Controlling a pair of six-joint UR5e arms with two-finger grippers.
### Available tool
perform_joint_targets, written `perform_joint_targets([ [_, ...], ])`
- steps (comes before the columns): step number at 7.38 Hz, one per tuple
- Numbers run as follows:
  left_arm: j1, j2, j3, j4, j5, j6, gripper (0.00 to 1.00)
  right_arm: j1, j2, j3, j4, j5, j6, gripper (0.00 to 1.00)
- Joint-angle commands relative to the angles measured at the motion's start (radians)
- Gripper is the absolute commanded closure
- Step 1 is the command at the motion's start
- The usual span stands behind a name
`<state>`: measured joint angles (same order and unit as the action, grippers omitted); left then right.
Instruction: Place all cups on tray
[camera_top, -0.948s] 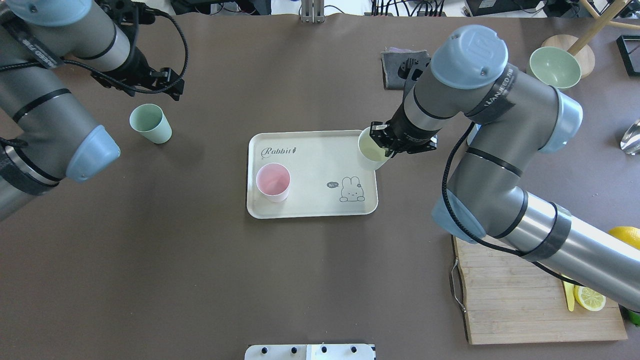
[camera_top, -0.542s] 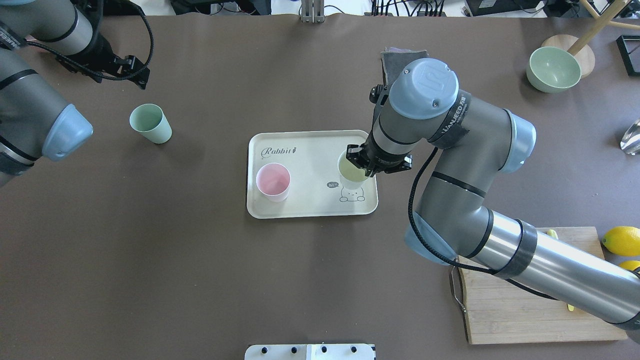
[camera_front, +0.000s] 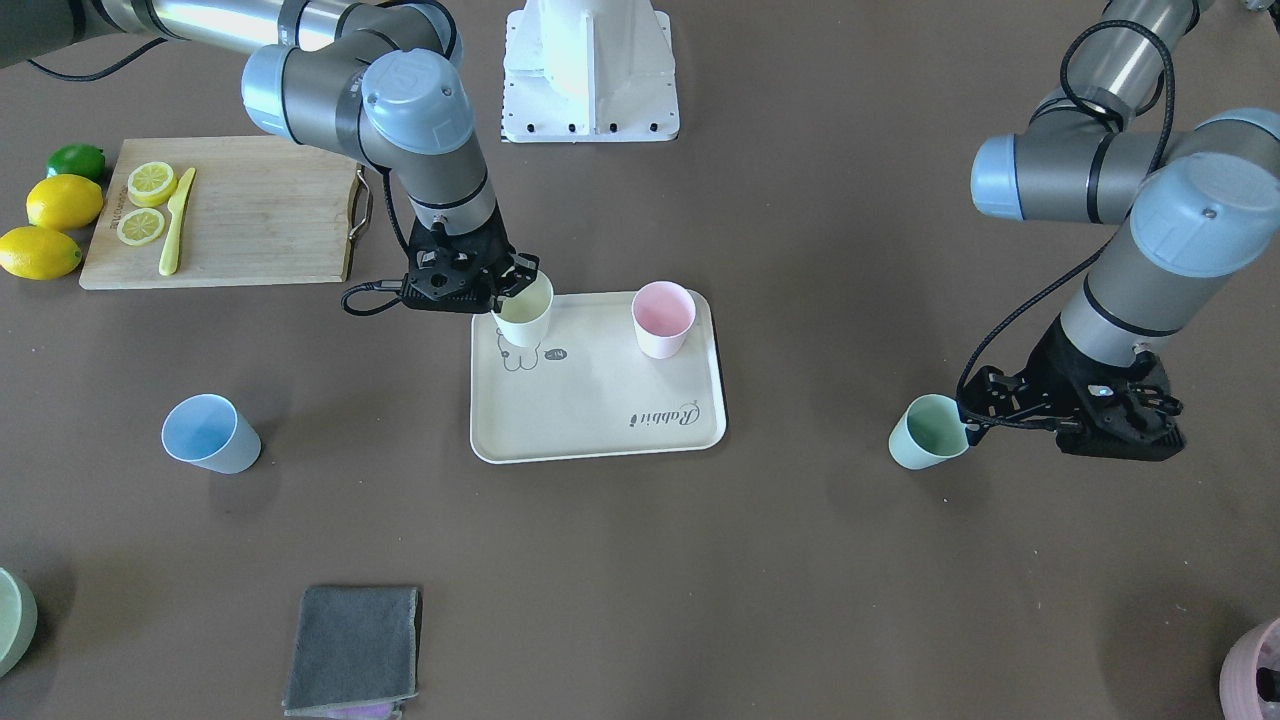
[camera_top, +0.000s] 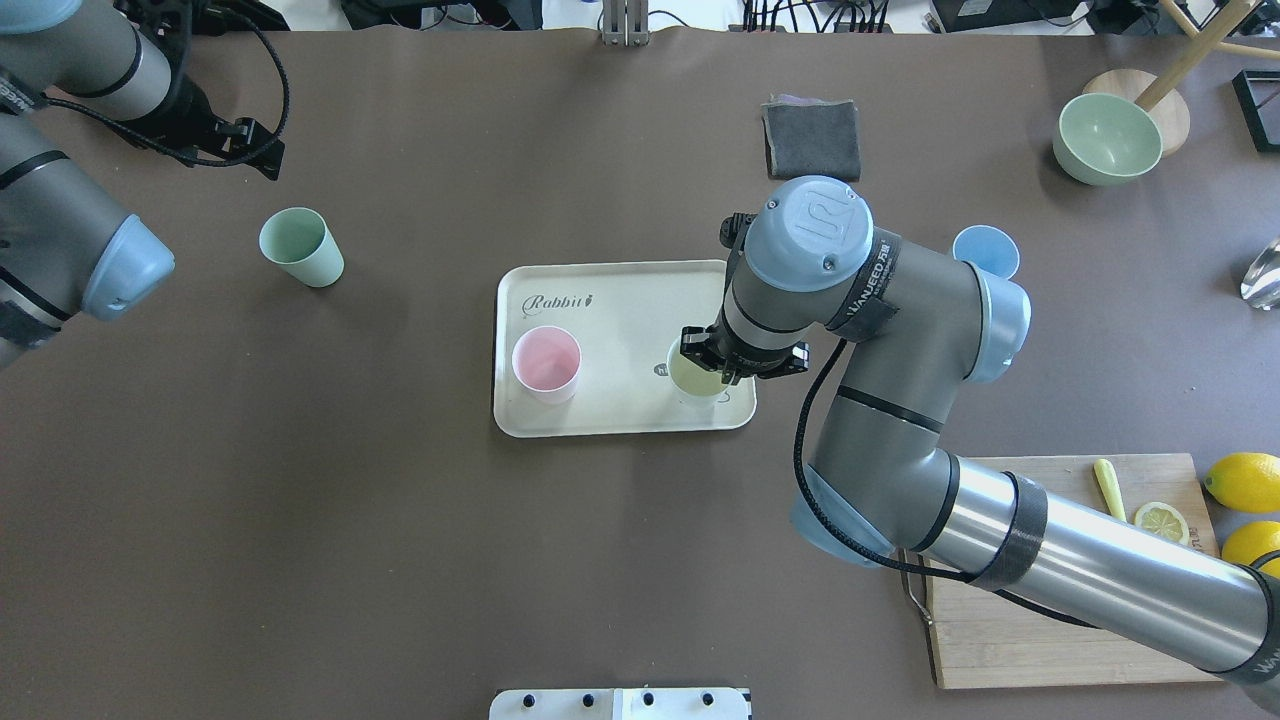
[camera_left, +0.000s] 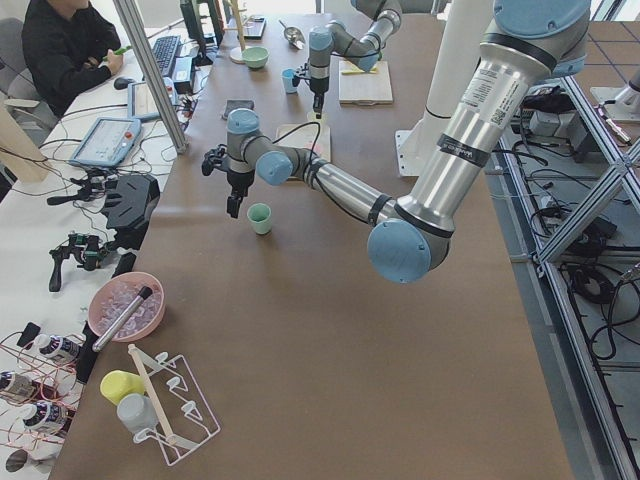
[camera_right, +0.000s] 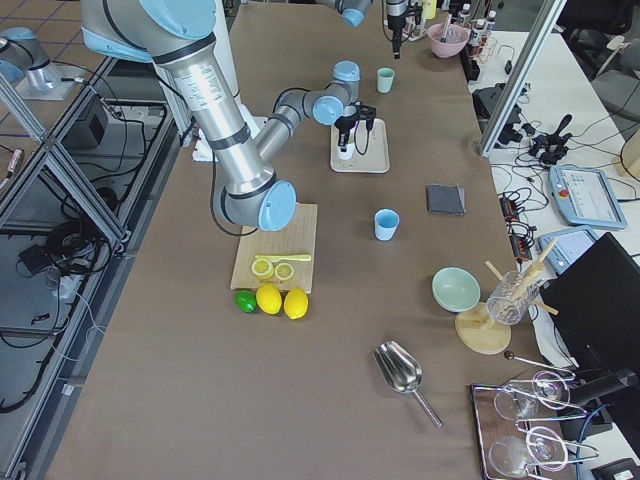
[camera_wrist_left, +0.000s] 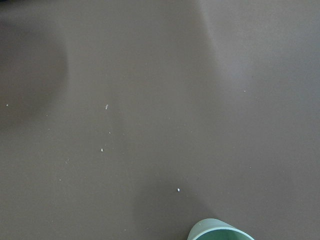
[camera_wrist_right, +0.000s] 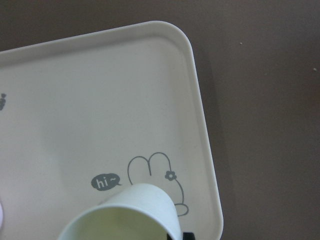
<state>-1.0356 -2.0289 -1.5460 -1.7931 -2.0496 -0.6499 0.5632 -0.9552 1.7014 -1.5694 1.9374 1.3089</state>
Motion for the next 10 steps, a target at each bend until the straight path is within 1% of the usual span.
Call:
perform_joint_targets([
  [1,0.011,0.009,0.003,-0.006,0.000,-0.002,0.02,-0.002,0.000,-0.005,0.000,-0.005,0.001,0.62],
  [2,0.019,0.022,0.007,-0.006,0.000,0.001,0.02,0.000,0.000,-0.003,0.002,-0.008,0.019,0.02],
  [3,0.031,0.036,0.010,-0.018,0.000,0.000,0.02,0.010,0.003,0.007,0.000,-0.014,0.051,0.01],
  [4,0.045,0.061,0.024,-0.069,0.002,-0.004,0.02,0.038,0.001,0.032,-0.001,-0.003,0.047,0.01],
  [5,0.049,0.068,0.044,-0.112,0.002,-0.017,0.02,0.075,0.001,0.050,-0.007,0.030,0.038,0.00],
  [6,0.074,0.068,0.052,-0.121,0.002,-0.049,0.03,0.113,0.000,0.060,-0.008,0.073,0.033,0.00],
  [7,0.087,0.068,0.055,-0.136,0.002,-0.071,0.14,0.153,-0.005,0.069,-0.012,0.104,0.008,0.00],
  [8,0.101,0.073,0.063,-0.167,0.002,-0.111,0.44,0.199,-0.016,0.072,-0.014,0.144,-0.034,0.00],
  [9,0.111,0.091,0.063,-0.195,0.002,-0.111,0.89,0.245,-0.036,0.075,-0.014,0.178,-0.071,0.00],
  [10,0.112,0.105,0.063,-0.233,0.002,-0.111,1.00,0.300,-0.060,0.086,-0.017,0.225,-0.110,0.00],
])
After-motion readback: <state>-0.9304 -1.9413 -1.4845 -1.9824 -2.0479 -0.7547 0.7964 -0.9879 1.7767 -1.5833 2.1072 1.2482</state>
